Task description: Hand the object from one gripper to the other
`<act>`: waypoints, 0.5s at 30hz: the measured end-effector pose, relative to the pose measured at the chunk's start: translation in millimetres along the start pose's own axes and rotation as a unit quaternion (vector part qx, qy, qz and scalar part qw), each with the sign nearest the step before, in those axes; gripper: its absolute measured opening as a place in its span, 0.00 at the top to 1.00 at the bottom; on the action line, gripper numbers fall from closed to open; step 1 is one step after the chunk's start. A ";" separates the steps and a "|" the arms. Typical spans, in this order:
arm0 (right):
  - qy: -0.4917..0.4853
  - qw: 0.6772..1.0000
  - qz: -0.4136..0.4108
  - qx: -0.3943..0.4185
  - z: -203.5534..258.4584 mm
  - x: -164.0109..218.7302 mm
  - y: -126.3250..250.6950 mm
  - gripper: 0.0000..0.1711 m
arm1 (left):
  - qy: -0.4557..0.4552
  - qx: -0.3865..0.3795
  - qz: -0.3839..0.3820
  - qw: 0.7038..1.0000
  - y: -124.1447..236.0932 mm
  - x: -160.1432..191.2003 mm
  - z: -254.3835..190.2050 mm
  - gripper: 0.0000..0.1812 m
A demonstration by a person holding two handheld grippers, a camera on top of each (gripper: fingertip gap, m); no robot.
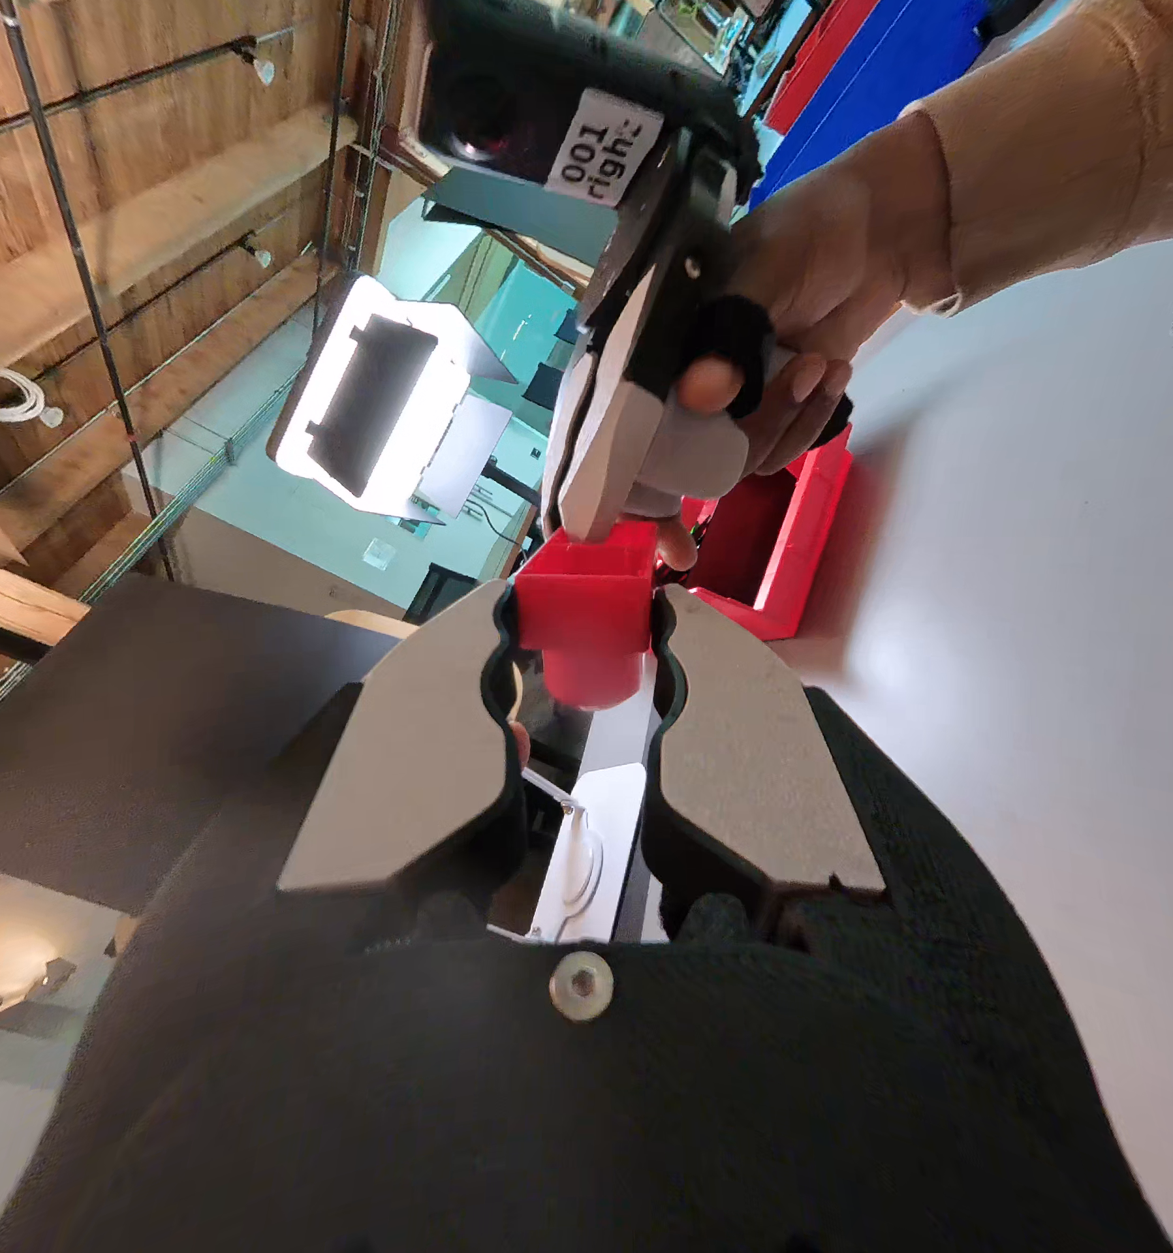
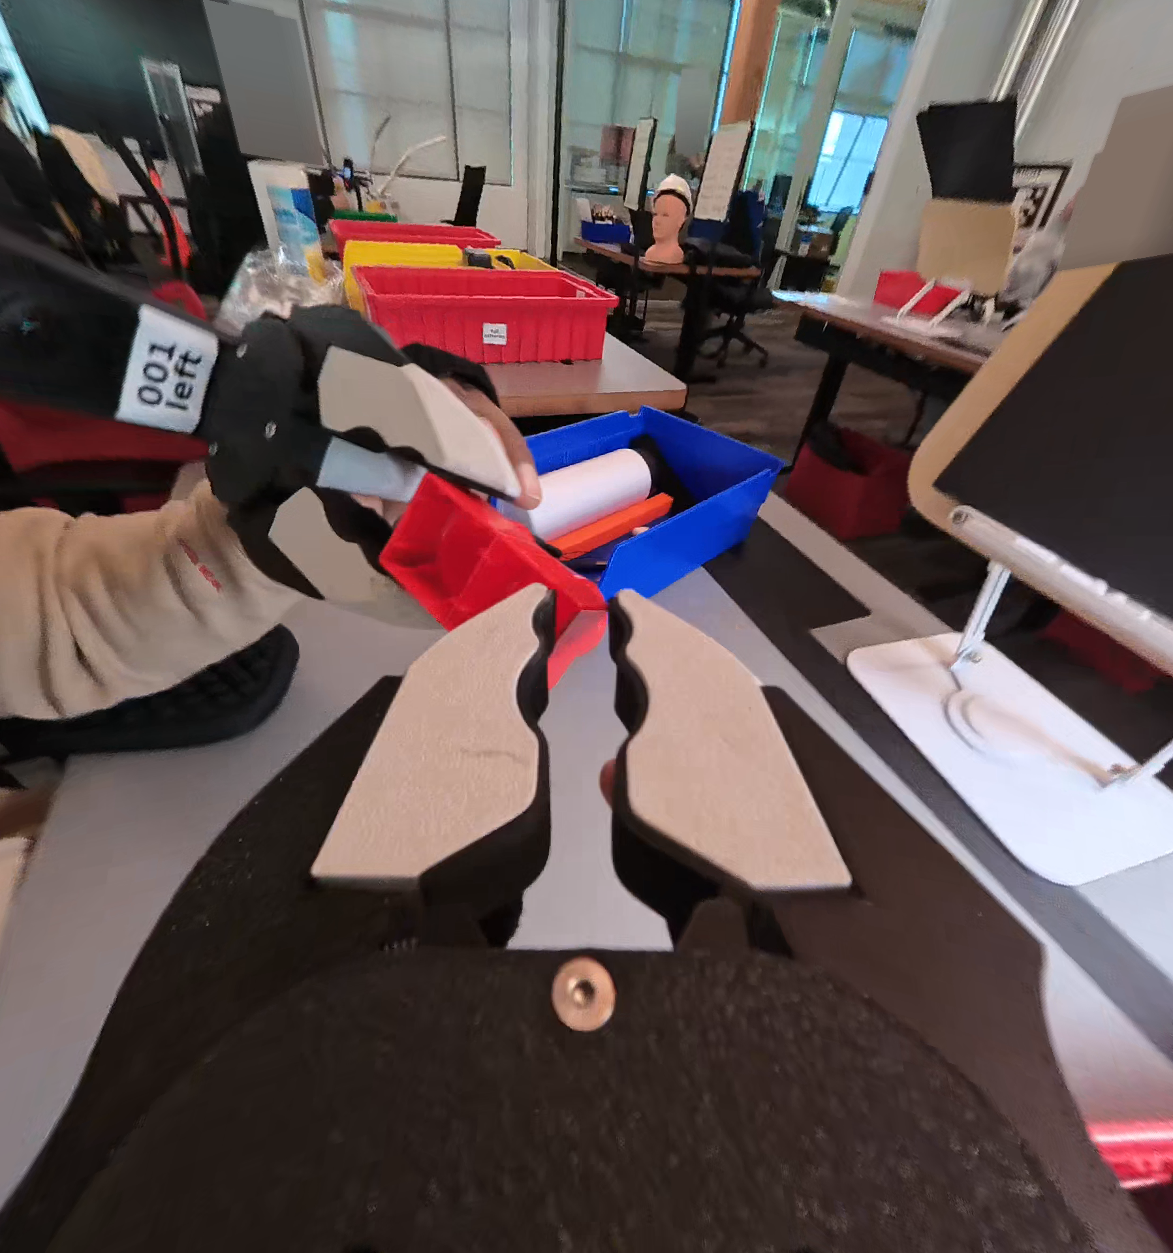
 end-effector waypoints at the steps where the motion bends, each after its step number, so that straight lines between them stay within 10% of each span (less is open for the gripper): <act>1: -0.004 1.000 0.006 0.001 -0.8 2.4 -0.4 0.92 | -0.003 0.004 -0.002 1.000 -1.3 -1.3 -2.3 0.79; 8: 0.199 0.967 0.009 0.161 -28.3 -13.7 7.2 0.95 | 0.245 -0.009 -0.031 0.969 -2.9 12.1 11.4 0.71; 15: 0.454 0.834 -0.077 0.305 -16.5 -46.3 10.6 0.95 | 0.465 -0.080 -0.058 0.880 -9.3 24.3 32.7 0.78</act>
Point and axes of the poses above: each gripper's, where its closed fingertips meet, y back along the fingers, x out of its underside, z = x × y across the jaws, the point moved 1 cm from there along y, back along the fingers, and after that the axes turned 9 degrees about -z, right-handed, at the moved point
